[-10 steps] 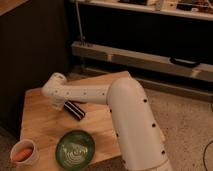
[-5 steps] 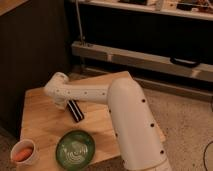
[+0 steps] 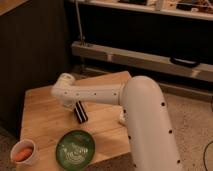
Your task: Push the eraser across the table
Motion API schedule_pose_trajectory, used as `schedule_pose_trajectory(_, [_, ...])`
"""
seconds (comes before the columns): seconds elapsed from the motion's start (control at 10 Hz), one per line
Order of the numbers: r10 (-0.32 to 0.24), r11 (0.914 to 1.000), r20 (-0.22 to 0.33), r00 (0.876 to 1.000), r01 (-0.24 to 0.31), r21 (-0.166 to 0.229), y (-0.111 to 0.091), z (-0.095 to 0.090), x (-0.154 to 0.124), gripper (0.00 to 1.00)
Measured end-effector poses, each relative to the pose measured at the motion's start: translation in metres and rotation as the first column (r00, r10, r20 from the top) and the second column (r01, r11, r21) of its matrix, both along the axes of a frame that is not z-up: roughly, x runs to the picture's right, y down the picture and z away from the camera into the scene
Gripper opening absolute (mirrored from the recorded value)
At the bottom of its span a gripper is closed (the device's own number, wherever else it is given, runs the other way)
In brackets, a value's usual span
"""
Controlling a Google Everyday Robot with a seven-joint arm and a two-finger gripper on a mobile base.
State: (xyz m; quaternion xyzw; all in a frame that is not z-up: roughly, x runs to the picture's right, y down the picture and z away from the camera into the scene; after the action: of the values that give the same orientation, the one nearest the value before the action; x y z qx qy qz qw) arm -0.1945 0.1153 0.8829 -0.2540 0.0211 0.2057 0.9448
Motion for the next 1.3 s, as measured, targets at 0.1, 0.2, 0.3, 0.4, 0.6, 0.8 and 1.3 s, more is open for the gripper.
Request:
schedule_pose_trajectory(0.1, [-0.003,1.0,-0.002,1.0,0.003,-0.004,0.002,0.002,-0.001,0.15])
schedule_pose_trajectory(0.2, [-0.016,0.9998,0.005,1.0,0.016,-0.011,0.003,0.003,-0.007,0.15])
schedule_pose_trajectory(0.3, [-0.032,0.9994,0.027,0.999,0.032,-0.011,0.001,0.004,-0.021,0.15])
schedule_pose_trajectory(0.4, [-0.049,0.9986,0.052,0.997,0.05,-0.015,0.001,0.005,-0.037,0.15])
schedule_pose_trajectory(0.6, [-0.099,0.9942,0.095,0.991,0.103,-0.033,0.006,0.004,-0.071,0.15])
schedule_pose_trajectory(0.8, [-0.122,0.9906,0.096,0.988,0.128,-0.05,0.01,0.007,-0.08,0.15])
schedule_pose_trajectory(1.3, [-0.068,0.9947,0.019,0.997,0.069,-0.076,0.027,0.002,-0.011,0.15])
